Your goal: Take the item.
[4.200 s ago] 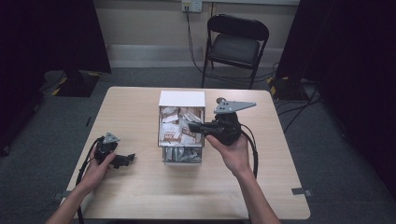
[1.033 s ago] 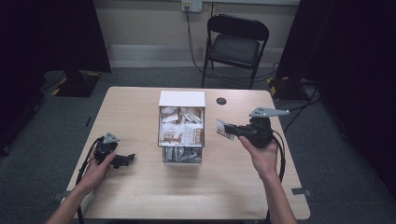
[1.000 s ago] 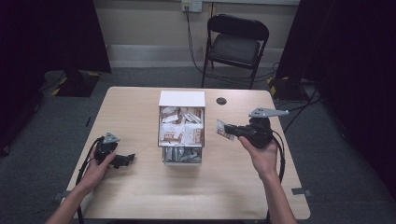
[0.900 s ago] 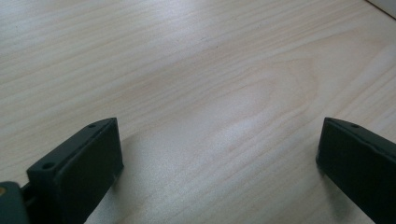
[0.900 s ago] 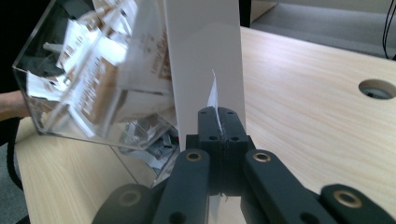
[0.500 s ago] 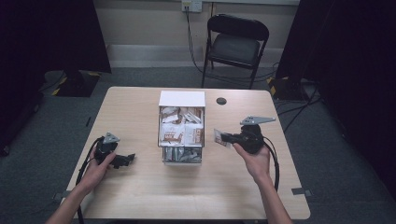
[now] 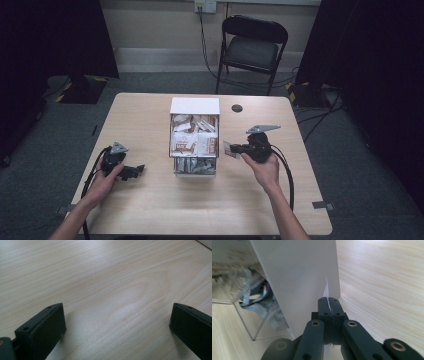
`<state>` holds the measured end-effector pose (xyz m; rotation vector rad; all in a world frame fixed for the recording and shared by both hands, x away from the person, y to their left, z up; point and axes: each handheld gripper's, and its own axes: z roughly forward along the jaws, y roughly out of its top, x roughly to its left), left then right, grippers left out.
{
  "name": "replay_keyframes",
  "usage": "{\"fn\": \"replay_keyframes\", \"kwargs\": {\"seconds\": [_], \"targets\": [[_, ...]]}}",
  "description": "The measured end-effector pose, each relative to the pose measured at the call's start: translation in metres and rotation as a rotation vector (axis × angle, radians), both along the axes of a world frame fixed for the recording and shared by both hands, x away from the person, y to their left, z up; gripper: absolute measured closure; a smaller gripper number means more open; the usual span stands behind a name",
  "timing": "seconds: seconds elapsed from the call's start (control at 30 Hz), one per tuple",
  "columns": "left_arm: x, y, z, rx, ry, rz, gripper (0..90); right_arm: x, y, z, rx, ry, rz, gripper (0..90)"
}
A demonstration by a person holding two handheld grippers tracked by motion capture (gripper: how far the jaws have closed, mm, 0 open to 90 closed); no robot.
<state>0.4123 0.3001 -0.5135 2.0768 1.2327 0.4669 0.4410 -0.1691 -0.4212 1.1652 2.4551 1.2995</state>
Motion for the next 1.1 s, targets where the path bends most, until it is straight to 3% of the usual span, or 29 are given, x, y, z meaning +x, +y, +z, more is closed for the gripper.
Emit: {"fn": "replay_keyframes", "kwargs": {"seconds": [0.53,0.6,0.9,1.1], "targets": [[0.0,0.0,0.0,-0.001,0.0,0.0,0.0,0.018,0.006,-0.048,-0.055,0.101,-0.031,89.8],[0.0,0.0,0.0,0.0,0.0,0.0,0.0,0.019,0.004,-0.053,-0.023,0.09,-0.026,89.8],[0.0,0.0,0.0,0.0,0.0,0.0,0.0,0.022,0.002,-0.065,-0.055,0.089,-0.053,88.7],[0.0,0.0,0.0,0.0,0.0,0.0,0.0,0.022,0.005,-0.068,-0.054,0.098,-0.073,79.7]]}}
